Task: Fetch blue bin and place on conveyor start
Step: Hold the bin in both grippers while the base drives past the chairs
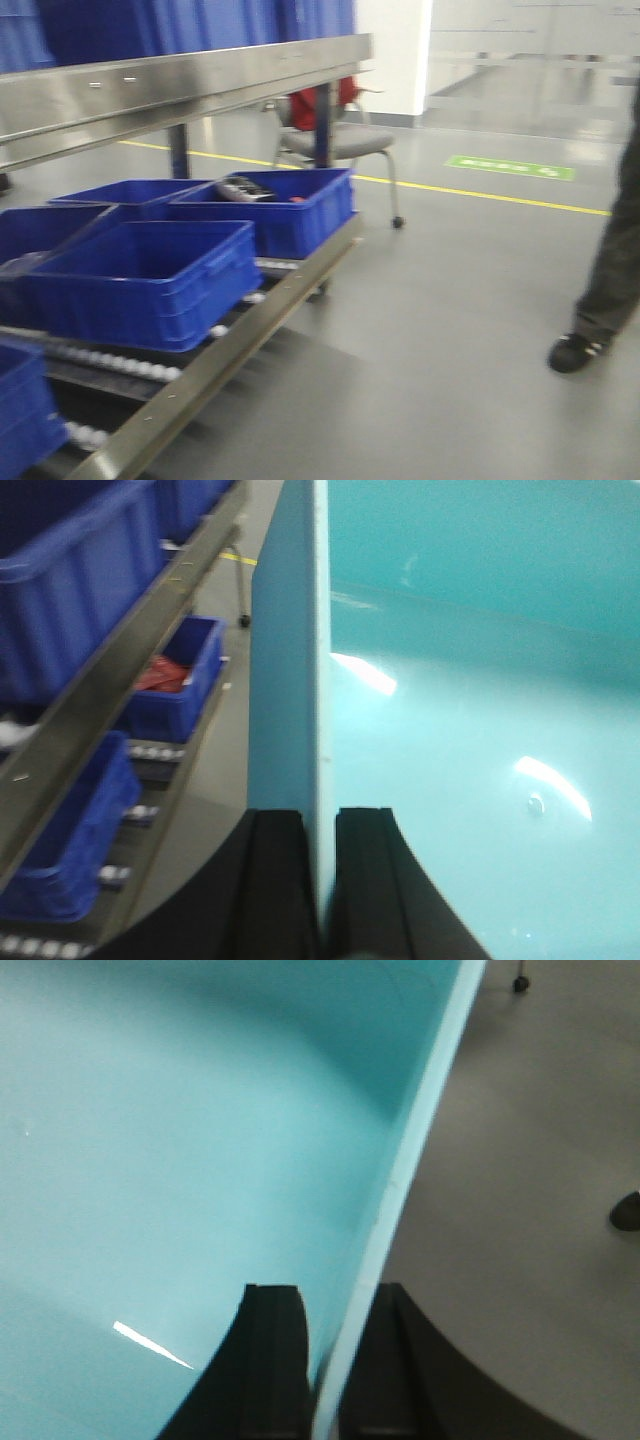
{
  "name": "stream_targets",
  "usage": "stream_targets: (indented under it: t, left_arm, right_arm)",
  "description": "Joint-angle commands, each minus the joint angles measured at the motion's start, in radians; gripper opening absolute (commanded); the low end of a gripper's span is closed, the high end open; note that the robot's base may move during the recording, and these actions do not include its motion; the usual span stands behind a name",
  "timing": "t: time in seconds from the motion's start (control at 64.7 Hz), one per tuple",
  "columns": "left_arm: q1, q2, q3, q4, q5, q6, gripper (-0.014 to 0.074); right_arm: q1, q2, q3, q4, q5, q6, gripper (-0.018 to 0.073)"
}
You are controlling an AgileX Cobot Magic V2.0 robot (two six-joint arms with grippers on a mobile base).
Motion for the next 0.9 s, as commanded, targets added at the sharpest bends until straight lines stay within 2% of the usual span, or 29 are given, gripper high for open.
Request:
stream_targets:
  t: [0.0, 0.88]
  left_arm:
    - [0.004, -0.014, -0.011, 0.032, -0.073, -0.002, -0.0111]
    - [0.004, -0.014, -0.011, 0.032, -0.073, -0.002, -0.0111]
  right_arm:
    - [-0.010, -0.014, -0.009, -0.063, -0.008, -0.035, -0.0152]
    - [-0.010, -0.014, -0.009, -0.063, -0.008, -0.035, -0.0152]
